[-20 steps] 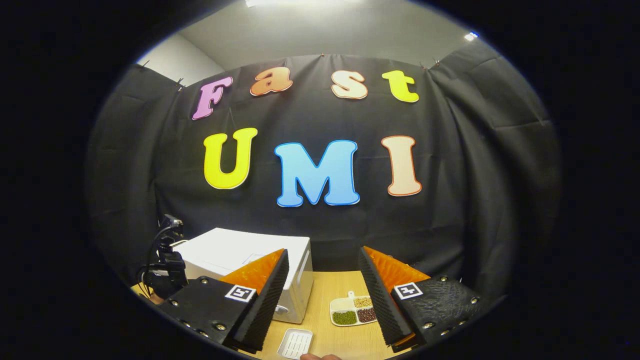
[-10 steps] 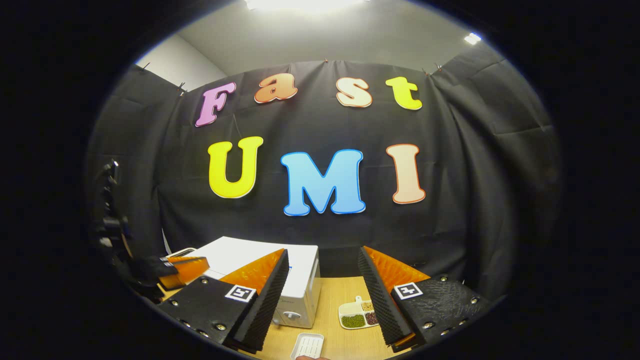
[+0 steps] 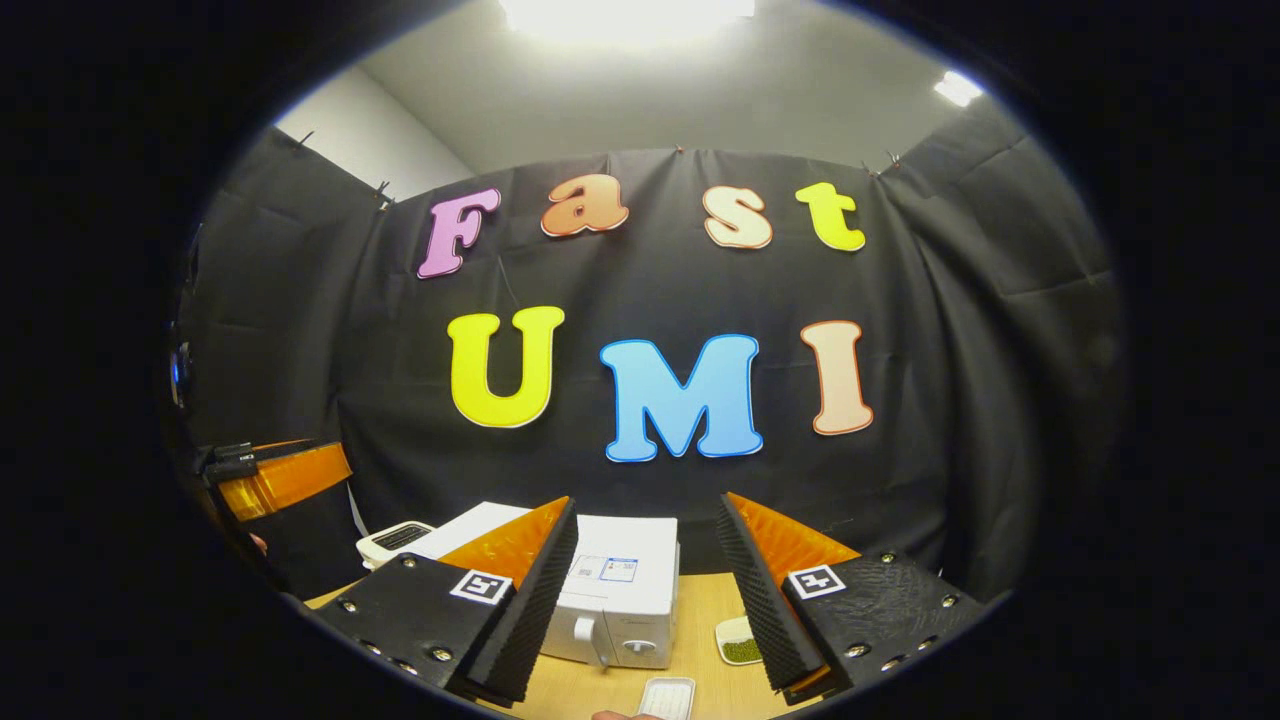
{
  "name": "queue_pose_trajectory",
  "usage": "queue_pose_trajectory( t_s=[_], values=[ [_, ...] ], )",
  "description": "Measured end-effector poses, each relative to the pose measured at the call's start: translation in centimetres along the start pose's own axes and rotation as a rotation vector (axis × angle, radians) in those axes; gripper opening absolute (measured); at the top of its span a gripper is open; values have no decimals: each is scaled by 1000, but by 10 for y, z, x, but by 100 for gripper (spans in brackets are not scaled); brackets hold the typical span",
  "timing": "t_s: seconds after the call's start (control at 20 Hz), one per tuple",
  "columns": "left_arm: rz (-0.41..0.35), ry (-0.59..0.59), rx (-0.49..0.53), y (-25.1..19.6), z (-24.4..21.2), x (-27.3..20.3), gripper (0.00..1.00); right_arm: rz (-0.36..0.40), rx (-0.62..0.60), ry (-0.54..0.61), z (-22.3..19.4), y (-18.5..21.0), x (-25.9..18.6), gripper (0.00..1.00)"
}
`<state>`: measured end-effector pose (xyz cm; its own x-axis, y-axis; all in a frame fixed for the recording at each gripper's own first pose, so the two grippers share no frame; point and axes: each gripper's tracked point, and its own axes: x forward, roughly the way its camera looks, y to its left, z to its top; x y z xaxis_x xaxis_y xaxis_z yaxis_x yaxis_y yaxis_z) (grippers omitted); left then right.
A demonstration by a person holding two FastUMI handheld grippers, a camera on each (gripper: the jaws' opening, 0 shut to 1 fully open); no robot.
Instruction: Open the microwave oven with the left hand, put the food in, and close the microwave oven.
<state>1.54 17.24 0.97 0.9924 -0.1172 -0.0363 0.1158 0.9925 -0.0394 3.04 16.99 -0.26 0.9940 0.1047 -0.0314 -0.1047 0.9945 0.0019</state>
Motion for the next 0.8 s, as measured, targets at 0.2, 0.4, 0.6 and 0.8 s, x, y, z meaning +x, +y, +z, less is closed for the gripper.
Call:
queue_pose_trajectory(
  t_s=[0.2, 0.4, 0.6, 0.8],
  values=[
    [-19, 11, -1, 16, -5, -18, 95, -30, 15, -11, 6, 15, -12, 85],
    [-24, -7, -24, 30, 0, -32, 95, -46, 34, -6, 10, 26, -22, 85],
    [-36, -9, -47, 41, 1, -39, 95, -48, 48, 1, 12, 37, -27, 85],
    [-42, -10, -65, 52, 2, -43, 95, -40, 60, 17, 14, 43, -27, 85]
  ],
)
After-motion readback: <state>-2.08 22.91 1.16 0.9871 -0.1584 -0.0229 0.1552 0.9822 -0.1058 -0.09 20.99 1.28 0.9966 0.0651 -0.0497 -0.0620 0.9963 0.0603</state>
